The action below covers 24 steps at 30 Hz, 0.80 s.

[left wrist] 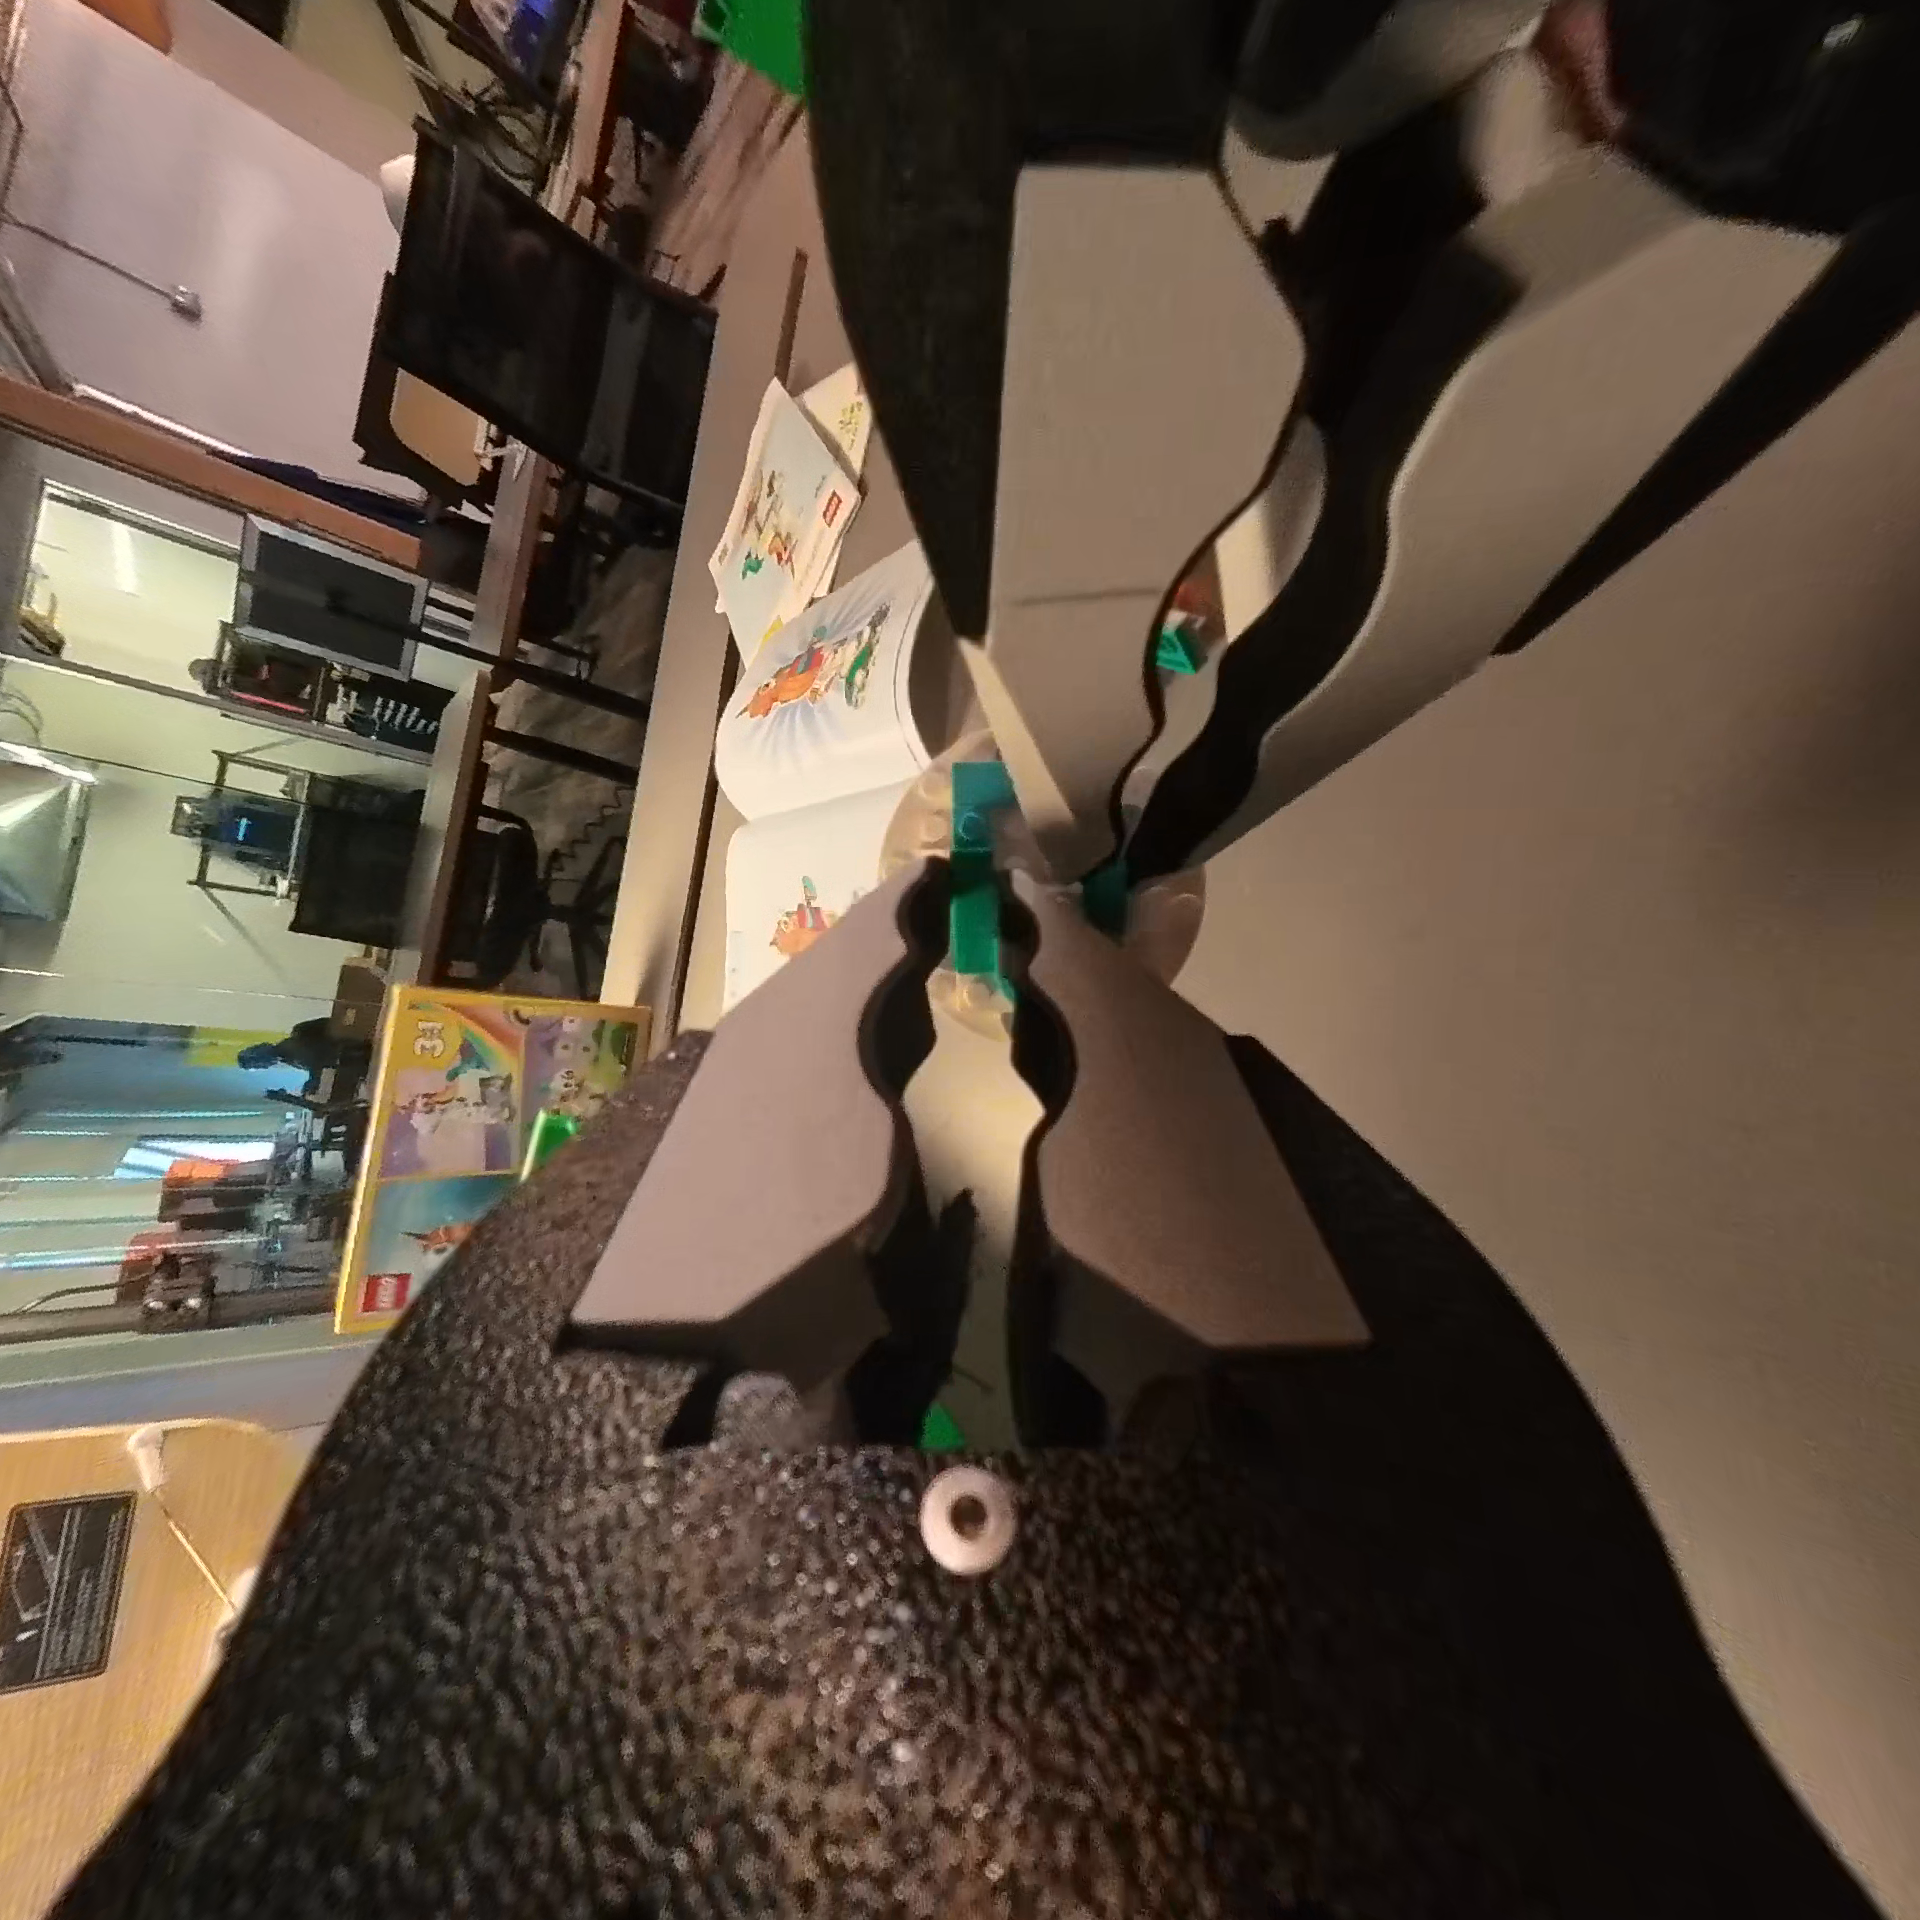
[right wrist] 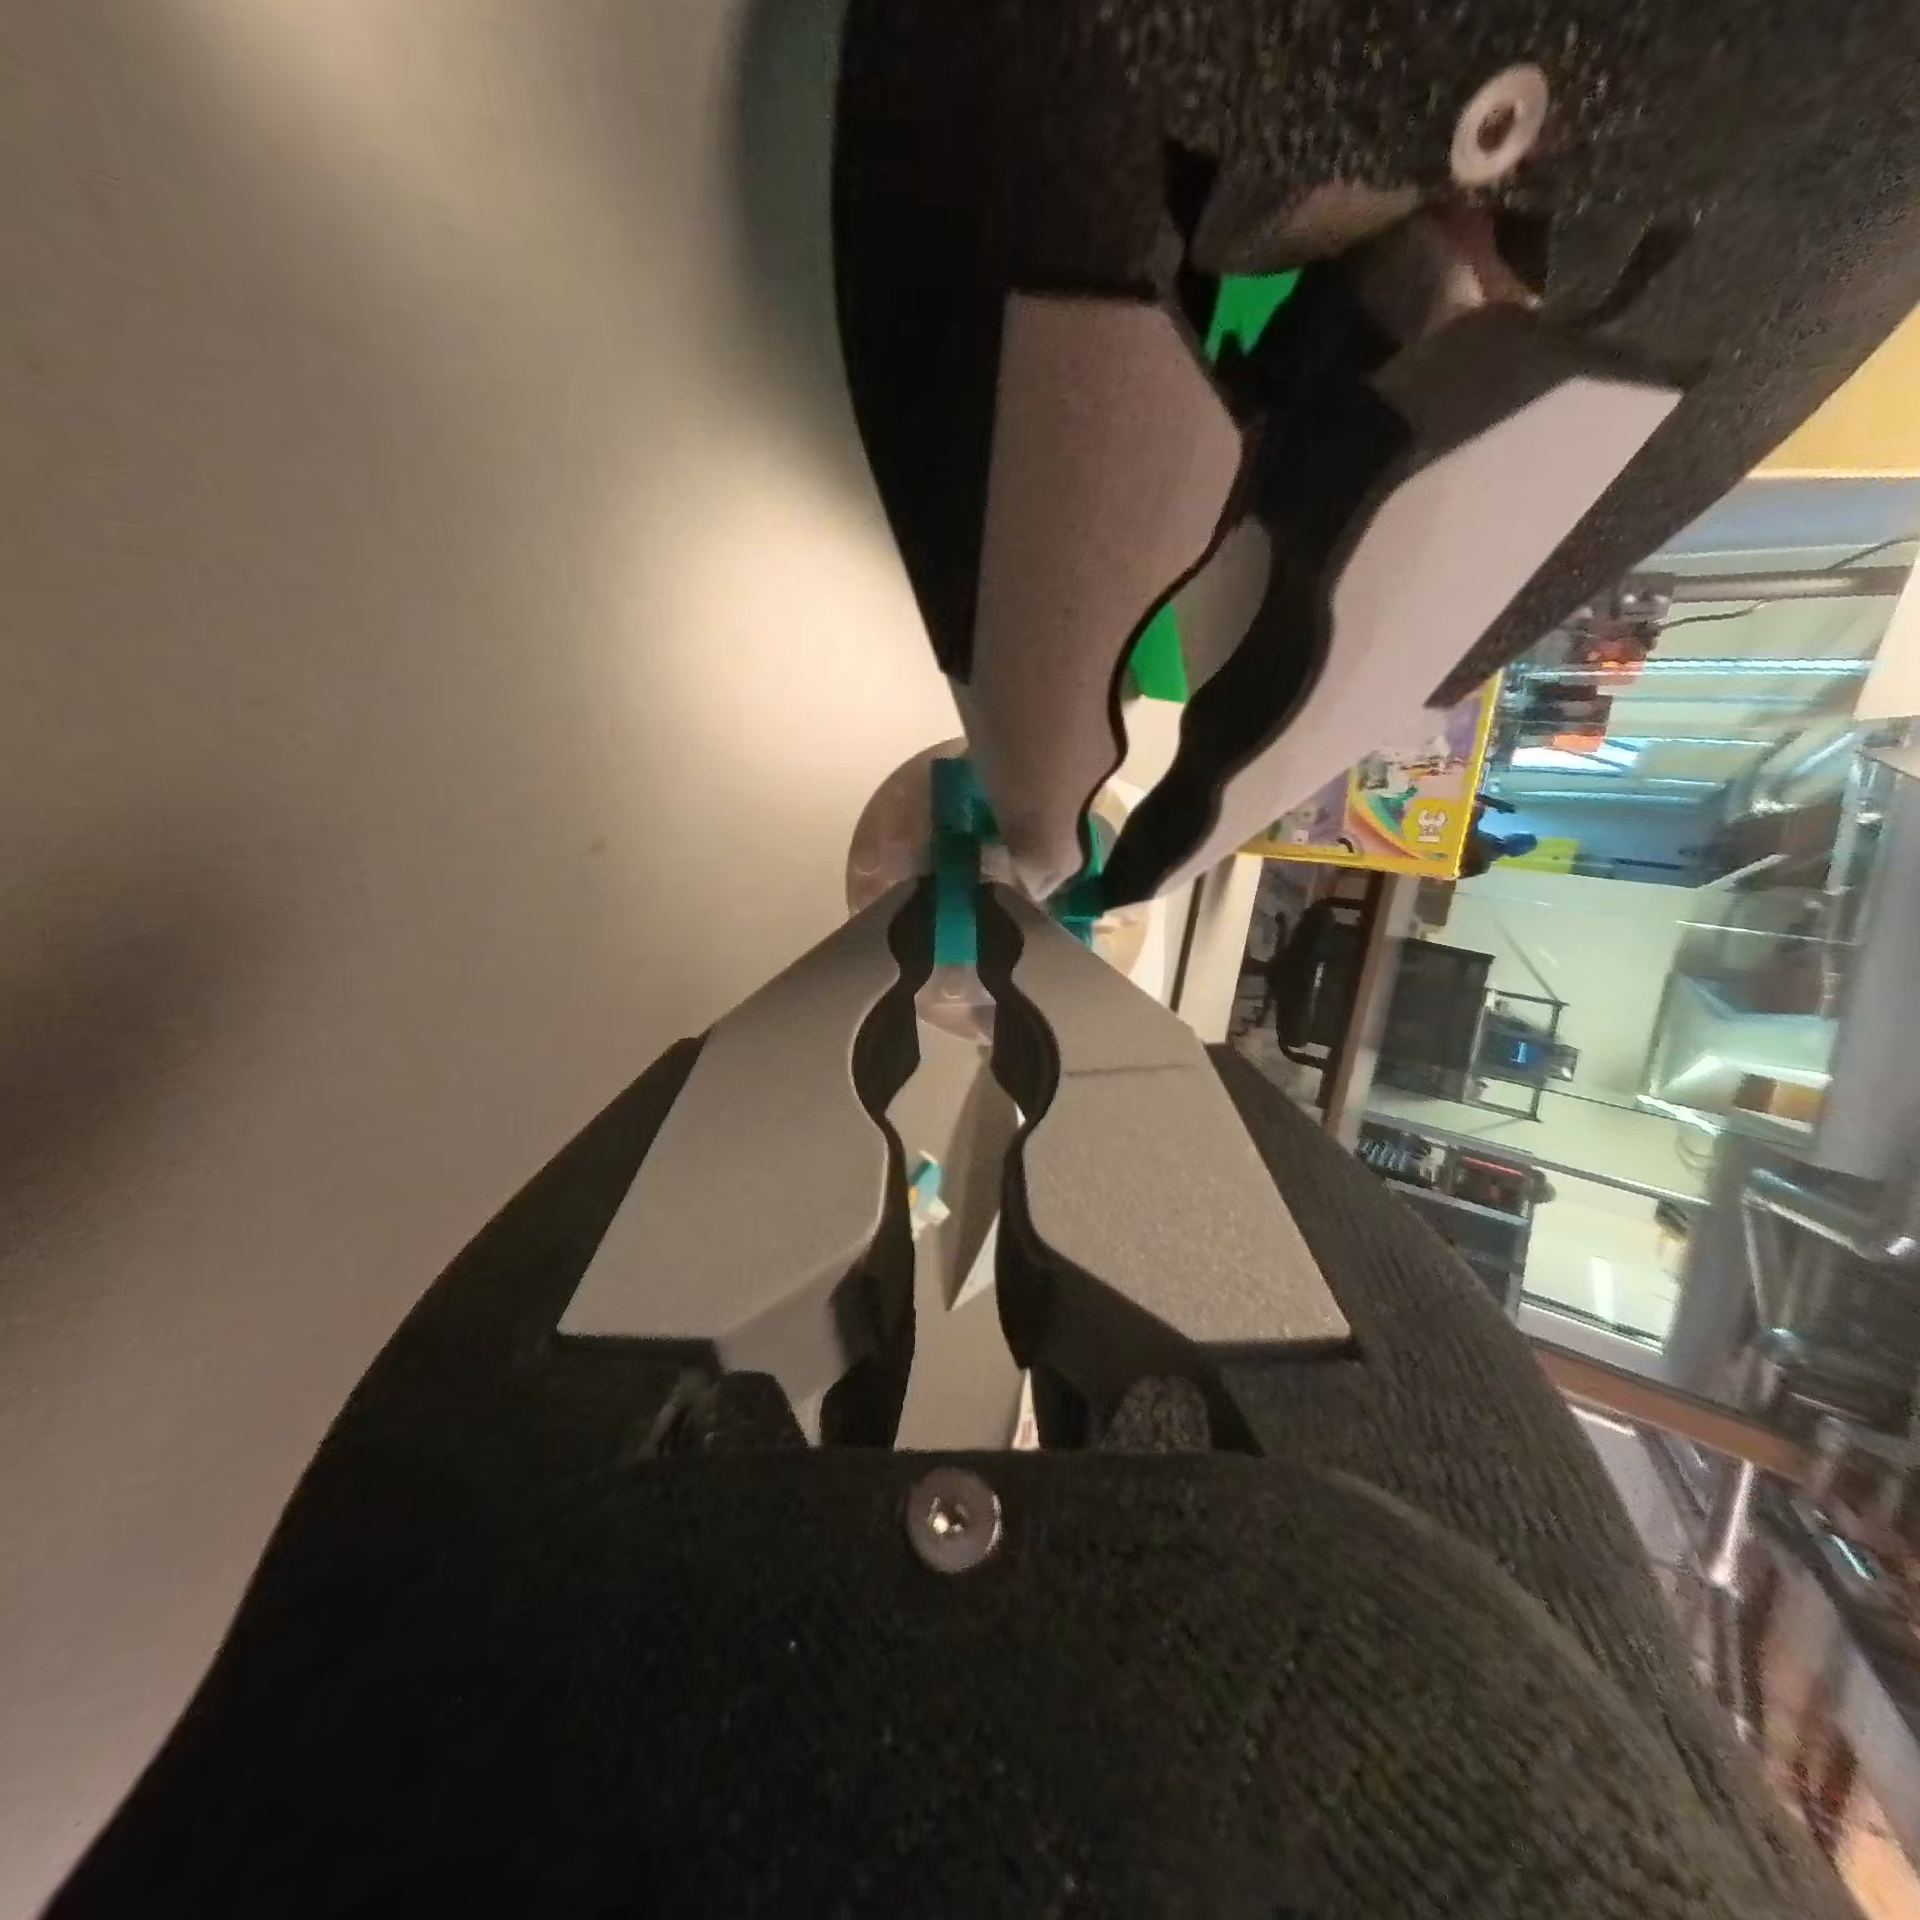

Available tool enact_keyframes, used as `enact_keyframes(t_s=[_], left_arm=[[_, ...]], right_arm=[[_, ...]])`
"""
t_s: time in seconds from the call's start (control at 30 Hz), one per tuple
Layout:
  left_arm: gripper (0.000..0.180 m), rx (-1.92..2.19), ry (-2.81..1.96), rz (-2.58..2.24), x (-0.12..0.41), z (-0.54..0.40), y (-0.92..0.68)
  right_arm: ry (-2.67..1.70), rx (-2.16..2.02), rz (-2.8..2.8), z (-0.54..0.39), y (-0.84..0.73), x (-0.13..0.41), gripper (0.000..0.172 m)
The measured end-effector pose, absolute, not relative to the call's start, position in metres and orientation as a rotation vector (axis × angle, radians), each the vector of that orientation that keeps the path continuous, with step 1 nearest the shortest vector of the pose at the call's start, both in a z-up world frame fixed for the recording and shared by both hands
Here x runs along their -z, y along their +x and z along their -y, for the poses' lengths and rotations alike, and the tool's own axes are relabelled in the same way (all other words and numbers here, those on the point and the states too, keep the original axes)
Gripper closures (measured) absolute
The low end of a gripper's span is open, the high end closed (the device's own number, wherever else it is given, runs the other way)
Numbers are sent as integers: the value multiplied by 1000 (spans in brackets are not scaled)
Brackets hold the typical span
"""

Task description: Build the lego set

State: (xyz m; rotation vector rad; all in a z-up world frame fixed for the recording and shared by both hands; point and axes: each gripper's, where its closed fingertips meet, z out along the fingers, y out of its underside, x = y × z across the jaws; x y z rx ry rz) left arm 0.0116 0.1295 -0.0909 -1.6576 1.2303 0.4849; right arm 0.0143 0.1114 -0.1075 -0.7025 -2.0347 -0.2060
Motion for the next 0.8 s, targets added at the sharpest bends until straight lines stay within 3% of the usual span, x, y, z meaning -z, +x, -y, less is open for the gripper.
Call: enact_keyframes(t_s=[0.4, 0.57, 0.8], left_arm=[[176, -409, -1855, -1055, 102, -139, -23], [176, -58, -1894, -887, 90, -129, -27], [176, 123, -2057, -847, 106, -115, -15]], right_arm=[[-378, 512, 1832, -122, 14, 112, 168], [-343, 523, 1850, -133, 32, 128, 167], [-342, 459, 1657, -134, 30, 96, 167]])
